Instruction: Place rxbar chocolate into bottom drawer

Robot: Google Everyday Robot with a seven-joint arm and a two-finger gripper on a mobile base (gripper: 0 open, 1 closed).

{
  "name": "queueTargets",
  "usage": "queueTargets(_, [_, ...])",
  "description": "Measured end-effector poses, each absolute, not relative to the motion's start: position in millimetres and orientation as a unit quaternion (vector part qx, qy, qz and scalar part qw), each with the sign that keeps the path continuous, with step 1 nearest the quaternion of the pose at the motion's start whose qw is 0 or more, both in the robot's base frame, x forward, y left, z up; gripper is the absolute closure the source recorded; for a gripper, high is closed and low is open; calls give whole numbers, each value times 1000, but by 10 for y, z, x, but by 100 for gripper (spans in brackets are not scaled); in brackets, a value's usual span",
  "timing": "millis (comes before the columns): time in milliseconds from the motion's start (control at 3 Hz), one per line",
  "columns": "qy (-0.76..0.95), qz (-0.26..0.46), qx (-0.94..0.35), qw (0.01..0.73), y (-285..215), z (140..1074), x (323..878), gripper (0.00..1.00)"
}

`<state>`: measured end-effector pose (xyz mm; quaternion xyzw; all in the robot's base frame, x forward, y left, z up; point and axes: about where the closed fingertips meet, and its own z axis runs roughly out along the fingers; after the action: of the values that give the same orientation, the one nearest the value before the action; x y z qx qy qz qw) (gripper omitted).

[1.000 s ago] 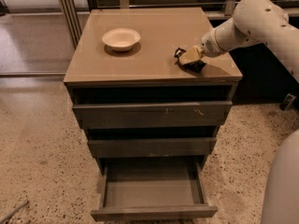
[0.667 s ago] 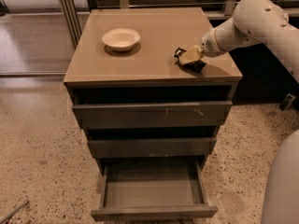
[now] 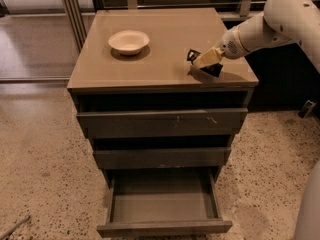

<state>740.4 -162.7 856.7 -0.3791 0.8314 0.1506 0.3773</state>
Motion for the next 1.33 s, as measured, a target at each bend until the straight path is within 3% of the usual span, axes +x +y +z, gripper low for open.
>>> queueTargets(667, [748,204,-517,362,-1617,9063,6693,100])
queueTargets(1000, [741,223,-540,330,-1589,8997,6497,100])
queueTargets(1333, [733,208,-550,342,-1551,9028,6550,100])
